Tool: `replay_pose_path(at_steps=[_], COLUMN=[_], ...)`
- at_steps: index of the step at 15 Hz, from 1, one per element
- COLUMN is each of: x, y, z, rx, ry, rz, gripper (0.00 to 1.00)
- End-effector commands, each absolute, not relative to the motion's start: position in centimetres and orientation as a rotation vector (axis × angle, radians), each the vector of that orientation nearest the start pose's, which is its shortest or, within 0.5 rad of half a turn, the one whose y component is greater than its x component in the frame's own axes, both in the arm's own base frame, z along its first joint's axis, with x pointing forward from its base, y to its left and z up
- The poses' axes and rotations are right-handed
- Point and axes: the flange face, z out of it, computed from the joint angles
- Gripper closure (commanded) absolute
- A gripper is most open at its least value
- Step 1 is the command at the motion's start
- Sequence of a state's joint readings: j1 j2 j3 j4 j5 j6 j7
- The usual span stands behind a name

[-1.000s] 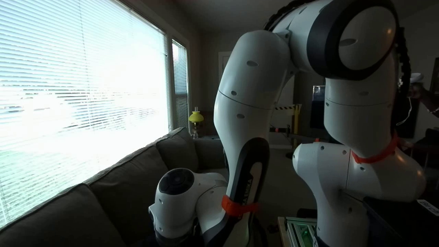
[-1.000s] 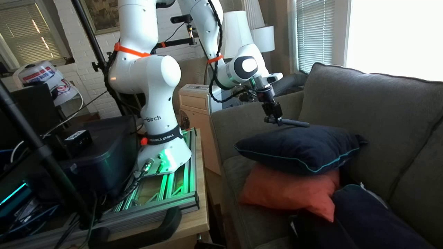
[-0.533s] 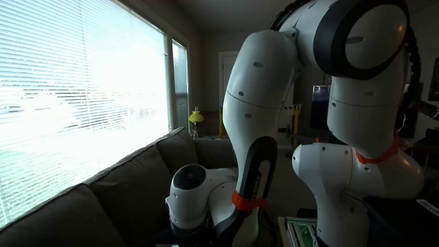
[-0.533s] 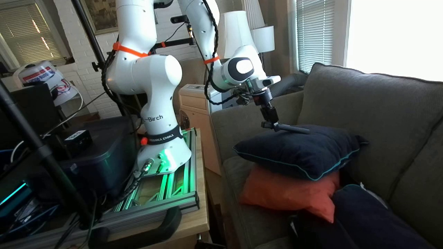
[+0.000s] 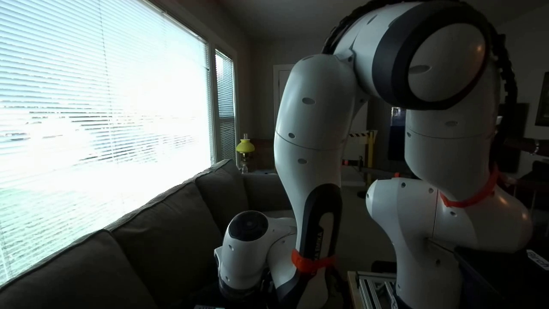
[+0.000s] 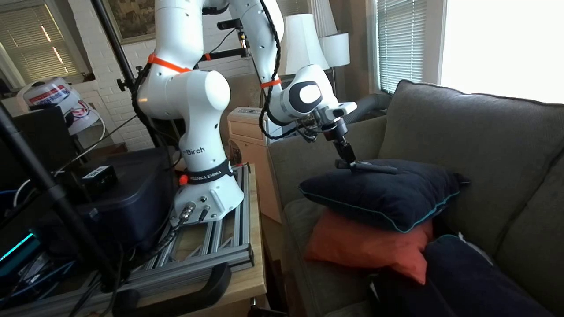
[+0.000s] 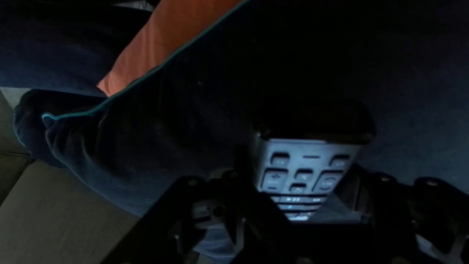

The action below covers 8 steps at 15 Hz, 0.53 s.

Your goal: Put the remote on the pillow

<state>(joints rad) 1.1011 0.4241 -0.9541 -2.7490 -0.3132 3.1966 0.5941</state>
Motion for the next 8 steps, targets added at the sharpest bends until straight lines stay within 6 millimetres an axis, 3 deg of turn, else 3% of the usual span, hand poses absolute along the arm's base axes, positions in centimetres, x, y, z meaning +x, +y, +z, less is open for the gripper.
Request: replay_pose_path(at_steps=[1,2,3,4,7,8], x=[39.0,38.9,38.8,38.7,38.6,38.6], y=[3.3,3.1,2.8,2.6,1.7,1.3], z=[13.9,13.8,13.4,13.1,12.7,12.7], rx=[-3.367,-3.365,-3.358,-3.356,-3.360,-3.361], ry=[0.154,0.156,0.159,0.162,0.182,0.187], rz=[-0.487,-0.496,-0.504,-0.512,-0.529,-0.540], gripper=[0.71,0.63,0.21,0.19,0.00,0.00])
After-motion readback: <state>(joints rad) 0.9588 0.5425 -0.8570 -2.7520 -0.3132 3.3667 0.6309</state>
